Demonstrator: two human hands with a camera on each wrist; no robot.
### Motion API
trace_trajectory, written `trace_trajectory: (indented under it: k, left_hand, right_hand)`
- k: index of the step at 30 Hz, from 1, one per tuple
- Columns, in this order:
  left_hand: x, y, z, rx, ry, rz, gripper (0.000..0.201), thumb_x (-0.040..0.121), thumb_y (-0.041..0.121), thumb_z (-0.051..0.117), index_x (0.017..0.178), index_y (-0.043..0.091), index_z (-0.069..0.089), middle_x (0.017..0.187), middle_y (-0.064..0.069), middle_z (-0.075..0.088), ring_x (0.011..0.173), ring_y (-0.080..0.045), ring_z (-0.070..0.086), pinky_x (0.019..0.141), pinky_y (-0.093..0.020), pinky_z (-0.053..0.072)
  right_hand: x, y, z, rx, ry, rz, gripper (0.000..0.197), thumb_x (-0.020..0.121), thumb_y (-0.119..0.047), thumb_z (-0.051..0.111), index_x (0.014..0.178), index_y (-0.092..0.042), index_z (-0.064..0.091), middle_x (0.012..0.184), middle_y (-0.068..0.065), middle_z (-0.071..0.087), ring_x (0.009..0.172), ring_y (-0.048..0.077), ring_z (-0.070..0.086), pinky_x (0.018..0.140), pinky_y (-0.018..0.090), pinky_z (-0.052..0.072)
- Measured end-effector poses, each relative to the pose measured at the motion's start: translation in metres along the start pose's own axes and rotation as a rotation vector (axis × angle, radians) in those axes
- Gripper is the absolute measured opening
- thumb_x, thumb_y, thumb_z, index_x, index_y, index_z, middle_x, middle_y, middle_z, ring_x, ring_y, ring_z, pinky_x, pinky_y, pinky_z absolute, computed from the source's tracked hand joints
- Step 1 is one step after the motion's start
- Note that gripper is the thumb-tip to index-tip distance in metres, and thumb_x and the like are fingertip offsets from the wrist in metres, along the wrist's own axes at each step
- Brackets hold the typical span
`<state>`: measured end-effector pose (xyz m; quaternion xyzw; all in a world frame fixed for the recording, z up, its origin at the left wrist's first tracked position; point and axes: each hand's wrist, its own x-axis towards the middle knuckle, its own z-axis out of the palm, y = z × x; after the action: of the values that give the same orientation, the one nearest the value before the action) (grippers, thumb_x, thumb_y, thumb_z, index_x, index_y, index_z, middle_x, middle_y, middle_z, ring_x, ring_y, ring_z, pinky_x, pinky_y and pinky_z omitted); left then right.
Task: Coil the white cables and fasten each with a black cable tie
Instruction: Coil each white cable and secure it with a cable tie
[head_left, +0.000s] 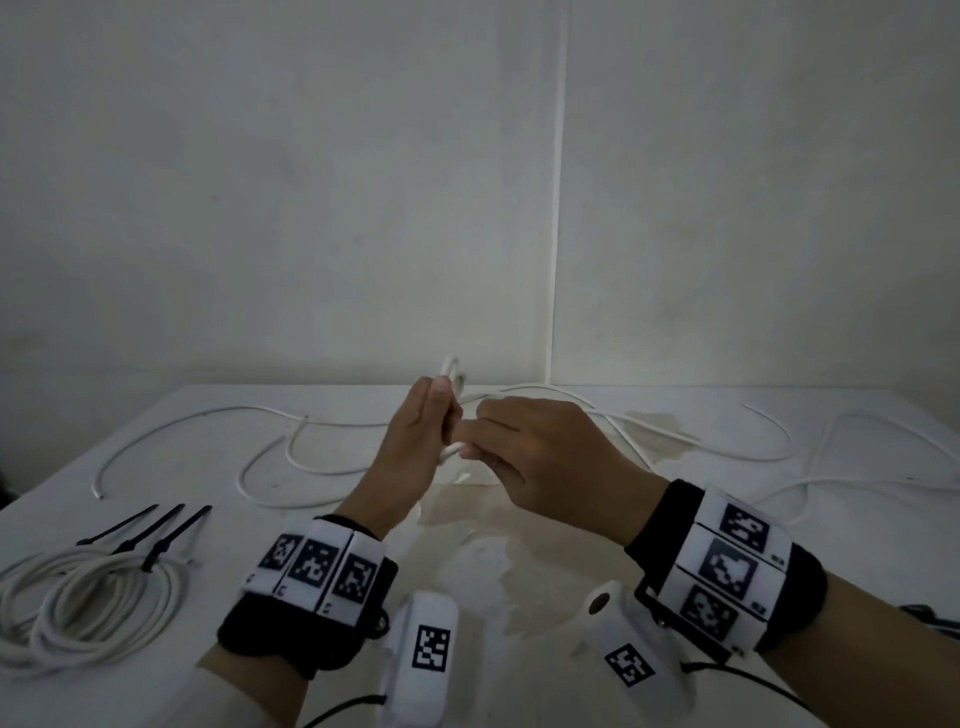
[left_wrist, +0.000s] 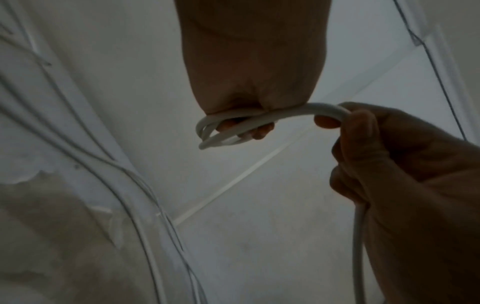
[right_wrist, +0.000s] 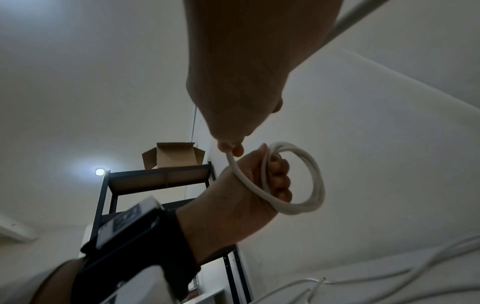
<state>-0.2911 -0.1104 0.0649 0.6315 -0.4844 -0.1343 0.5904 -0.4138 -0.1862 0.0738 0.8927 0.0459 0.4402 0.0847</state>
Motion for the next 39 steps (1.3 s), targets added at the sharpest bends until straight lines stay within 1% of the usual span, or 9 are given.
trace_trajectory:
  k: [3, 7, 13, 18, 20, 26, 31, 35, 39]
  left_hand:
    - [-0.007, 0.002, 0.007, -0.02, -0.081, -0.073, 0.035, 0.102, 0.024, 0.029, 0.074, 0.011, 0.047, 0.064, 0.002, 0.047, 0.055, -0.005, 0.044, 0.054, -0.013, 0.038]
    - [-0.017, 0.017, 0.019, -0.128, -0.16, -0.177, 0.037, 0.099, 0.017, 0.028, 0.063, 0.015, 0.038, 0.046, 0.01, 0.038, 0.042, -0.004, 0.032, 0.045, -0.014, 0.031]
    - [-0.02, 0.029, 0.02, -0.195, -0.192, -0.168, 0.043, 0.101, 0.024, 0.023, 0.063, 0.014, 0.04, 0.042, 0.01, 0.038, 0.04, -0.002, 0.032, 0.042, -0.01, 0.031]
    - [-0.019, 0.028, 0.02, -0.179, -0.157, -0.137, 0.043, 0.101, 0.026, 0.023, 0.064, 0.012, 0.039, 0.048, 0.008, 0.038, 0.047, -0.008, 0.037, 0.05, -0.01, 0.038]
    - [-0.02, 0.029, 0.022, -0.235, -0.17, -0.204, 0.043, 0.101, 0.028, 0.024, 0.065, 0.011, 0.039, 0.046, 0.008, 0.036, 0.042, -0.009, 0.035, 0.048, -0.015, 0.04]
    - [-0.025, 0.035, 0.027, -0.277, -0.253, -0.319, 0.044, 0.099, 0.036, 0.028, 0.062, 0.015, 0.037, 0.044, 0.009, 0.03, 0.037, -0.006, 0.02, 0.04, -0.018, 0.02]
    - [-0.023, 0.041, 0.03, -0.22, -0.29, -0.319, 0.04, 0.097, 0.036, 0.035, 0.062, 0.018, 0.032, 0.047, 0.007, 0.025, 0.039, -0.007, 0.017, 0.041, -0.018, 0.017]
    - [-0.019, 0.045, 0.032, -0.173, -0.331, -0.305, 0.043, 0.098, 0.039, 0.032, 0.06, 0.018, 0.031, 0.047, 0.008, 0.025, 0.04, -0.007, 0.018, 0.041, -0.019, 0.018]
    - [-0.018, 0.047, 0.031, -0.22, -0.272, -0.298, 0.044, 0.097, 0.036, 0.036, 0.057, 0.019, 0.03, 0.044, 0.009, 0.026, 0.038, -0.007, 0.018, 0.04, -0.016, 0.018]
  right_hand:
    - [-0.001, 0.009, -0.006, 0.065, 0.041, 0.08, 0.016, 0.084, -0.015, 0.053, 0.082, -0.01, 0.068, 0.071, 0.001, 0.061, 0.063, 0.014, 0.052, 0.048, 0.026, 0.042]
    - [0.001, 0.023, -0.017, 0.148, 0.087, 0.213, 0.022, 0.087, -0.022, 0.05, 0.079, -0.01, 0.066, 0.072, -0.001, 0.063, 0.064, 0.01, 0.049, 0.051, 0.019, 0.036]
    - [-0.002, 0.039, -0.028, 0.23, 0.068, 0.374, 0.029, 0.086, -0.033, 0.047, 0.081, -0.013, 0.066, 0.073, -0.018, 0.053, 0.059, -0.004, 0.043, 0.056, 0.008, 0.032]
    - [-0.003, 0.032, -0.031, 0.284, 0.075, 0.427, 0.021, 0.085, -0.029, 0.054, 0.081, -0.013, 0.067, 0.071, -0.02, 0.053, 0.058, -0.009, 0.048, 0.055, 0.007, 0.033]
    - [-0.005, 0.032, -0.032, 0.269, 0.058, 0.425, 0.024, 0.085, -0.032, 0.053, 0.081, -0.013, 0.067, 0.07, -0.02, 0.052, 0.058, -0.011, 0.048, 0.055, 0.006, 0.033]
    - [-0.012, 0.042, -0.034, 0.317, -0.03, 0.57, 0.017, 0.081, -0.032, 0.055, 0.077, -0.02, 0.065, 0.063, -0.026, 0.054, 0.062, -0.007, 0.052, 0.058, 0.013, 0.035]
    - [-0.011, 0.046, -0.035, 0.316, -0.052, 0.607, 0.017, 0.084, -0.031, 0.056, 0.08, -0.019, 0.067, 0.075, -0.017, 0.061, 0.072, 0.013, 0.058, 0.068, 0.036, 0.048]
    - [-0.005, 0.05, -0.044, 0.273, -0.032, 0.629, 0.01, 0.085, -0.021, 0.063, 0.079, -0.017, 0.069, 0.078, -0.007, 0.067, 0.074, 0.017, 0.059, 0.07, 0.037, 0.048]
    - [-0.004, 0.045, -0.048, 0.257, -0.056, 0.619, 0.021, 0.083, -0.037, 0.055, 0.08, -0.021, 0.067, 0.078, -0.004, 0.068, 0.07, 0.017, 0.058, 0.067, 0.037, 0.048]
